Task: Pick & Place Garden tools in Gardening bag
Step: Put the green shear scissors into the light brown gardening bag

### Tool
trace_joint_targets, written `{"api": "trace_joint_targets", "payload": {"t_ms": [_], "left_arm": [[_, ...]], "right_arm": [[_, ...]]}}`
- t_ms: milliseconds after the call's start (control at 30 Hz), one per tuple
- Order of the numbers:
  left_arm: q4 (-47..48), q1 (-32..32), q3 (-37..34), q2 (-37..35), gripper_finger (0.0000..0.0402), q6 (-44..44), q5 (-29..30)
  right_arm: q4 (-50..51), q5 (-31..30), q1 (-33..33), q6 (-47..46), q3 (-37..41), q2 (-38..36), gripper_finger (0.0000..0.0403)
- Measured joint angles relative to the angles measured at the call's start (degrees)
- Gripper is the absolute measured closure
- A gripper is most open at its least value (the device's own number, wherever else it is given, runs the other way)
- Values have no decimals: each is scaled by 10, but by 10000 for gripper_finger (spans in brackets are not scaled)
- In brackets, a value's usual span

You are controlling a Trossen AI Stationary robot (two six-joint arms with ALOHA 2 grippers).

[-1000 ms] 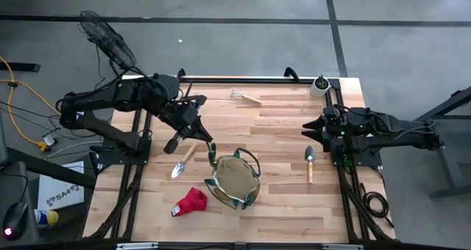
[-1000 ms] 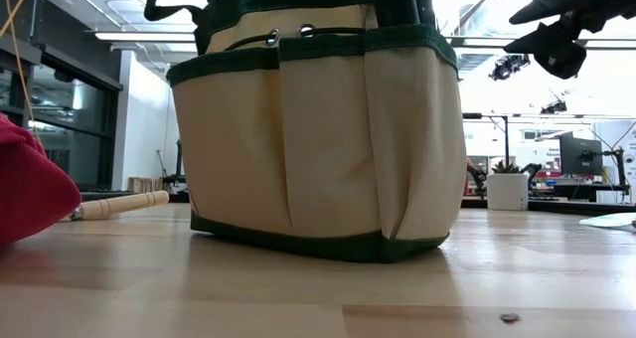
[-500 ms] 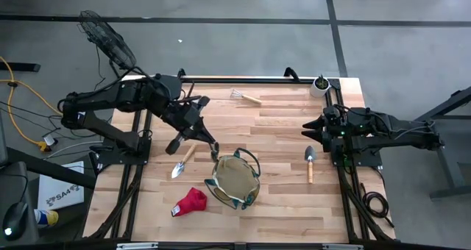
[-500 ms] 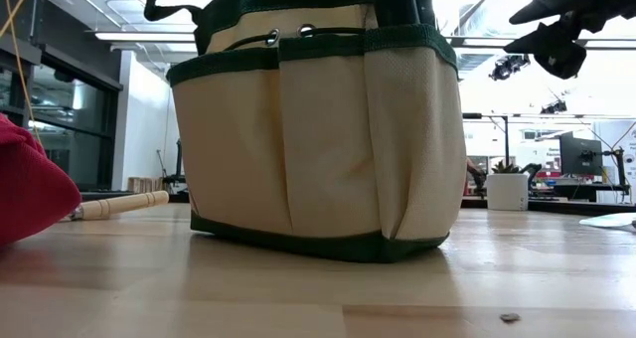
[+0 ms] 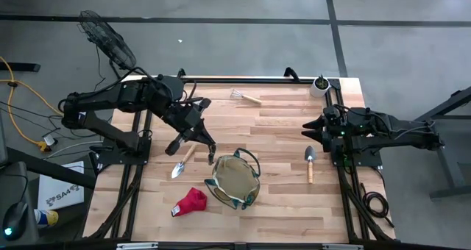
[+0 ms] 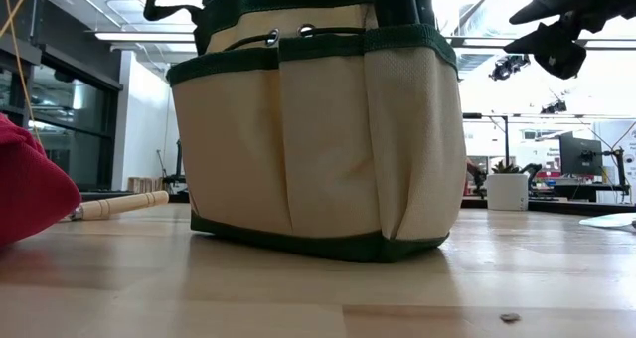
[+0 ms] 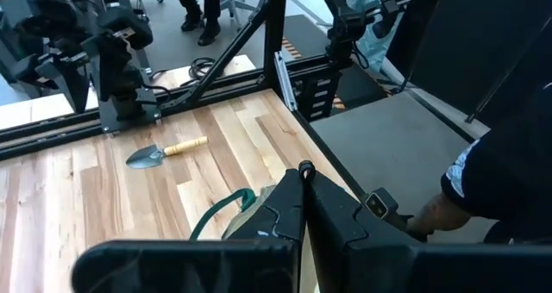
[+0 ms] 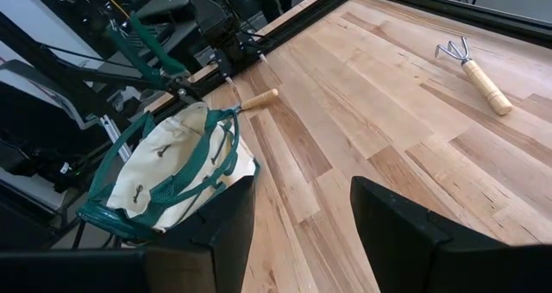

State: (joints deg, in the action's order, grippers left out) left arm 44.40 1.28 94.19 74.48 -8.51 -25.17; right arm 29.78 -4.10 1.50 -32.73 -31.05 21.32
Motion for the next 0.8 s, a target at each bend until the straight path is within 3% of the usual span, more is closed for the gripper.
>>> {"api": "trace_joint_targets", "payload": {"t_ms": [800], "left_arm": [[-18,11,-4,23,401,0,-13]], "right_arm": [[0,0,0,0,0,0,219]]}}
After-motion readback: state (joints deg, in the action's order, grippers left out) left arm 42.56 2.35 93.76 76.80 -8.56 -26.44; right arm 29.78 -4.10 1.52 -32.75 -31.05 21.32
